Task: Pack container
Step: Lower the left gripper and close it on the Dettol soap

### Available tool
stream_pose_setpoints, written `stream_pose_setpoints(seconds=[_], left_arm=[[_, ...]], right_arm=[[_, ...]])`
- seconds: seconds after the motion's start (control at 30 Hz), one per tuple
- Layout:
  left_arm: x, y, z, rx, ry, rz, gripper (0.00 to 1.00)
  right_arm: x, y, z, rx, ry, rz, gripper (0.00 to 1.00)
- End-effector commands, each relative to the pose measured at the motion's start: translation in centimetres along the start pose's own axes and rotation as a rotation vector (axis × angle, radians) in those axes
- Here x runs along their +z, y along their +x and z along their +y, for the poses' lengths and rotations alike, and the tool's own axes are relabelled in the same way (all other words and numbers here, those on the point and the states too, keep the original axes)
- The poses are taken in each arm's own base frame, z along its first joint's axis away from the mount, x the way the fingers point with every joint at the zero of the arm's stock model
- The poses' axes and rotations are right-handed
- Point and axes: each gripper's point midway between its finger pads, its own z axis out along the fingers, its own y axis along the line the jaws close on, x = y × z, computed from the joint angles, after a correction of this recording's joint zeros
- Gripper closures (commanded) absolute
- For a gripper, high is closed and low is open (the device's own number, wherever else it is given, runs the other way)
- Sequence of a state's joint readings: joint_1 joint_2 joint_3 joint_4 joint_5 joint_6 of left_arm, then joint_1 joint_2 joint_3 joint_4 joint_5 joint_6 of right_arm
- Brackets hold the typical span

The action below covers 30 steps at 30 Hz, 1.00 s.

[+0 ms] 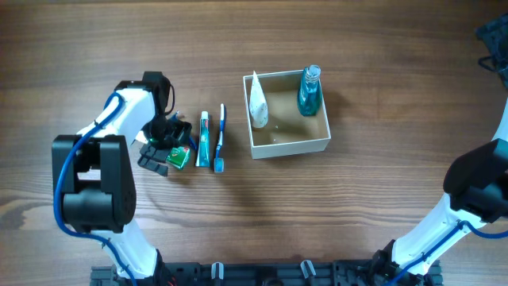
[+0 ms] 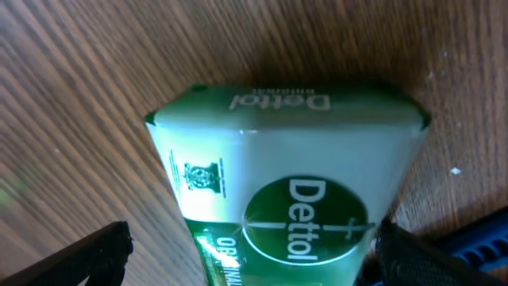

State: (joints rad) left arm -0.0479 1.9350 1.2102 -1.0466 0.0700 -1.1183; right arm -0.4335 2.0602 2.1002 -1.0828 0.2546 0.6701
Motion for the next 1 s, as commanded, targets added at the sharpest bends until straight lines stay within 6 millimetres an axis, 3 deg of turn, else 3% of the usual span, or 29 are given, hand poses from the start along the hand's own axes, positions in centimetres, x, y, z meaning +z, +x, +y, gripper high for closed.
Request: stream_pose_setpoints(seconds=[0.0, 0.43, 0.77, 0.97], left_arm=[[1.3, 0.3, 1.1, 0.020, -0.041, -0.001, 0.00], [1.2, -2.3, 0.0, 0.018, -0.011, -0.136, 0.00], [1.4, -2.6, -0.8, 0.018, 0.025, -0.151, 0.00], [2.6, -2.2, 0.1, 0.018, 0.009, -0.134, 0.00]], right_arm=[[0.5, 0.4, 0.2, 0.007, 0.003, 0.010, 0.00], [0.5, 0.4, 0.2, 0.007, 0.003, 0.010, 0.00], [0.5, 0.4, 0.2, 0.007, 0.003, 0.010, 0.00], [0.5, 0.4, 0.2, 0.007, 0.003, 0.010, 0.00]])
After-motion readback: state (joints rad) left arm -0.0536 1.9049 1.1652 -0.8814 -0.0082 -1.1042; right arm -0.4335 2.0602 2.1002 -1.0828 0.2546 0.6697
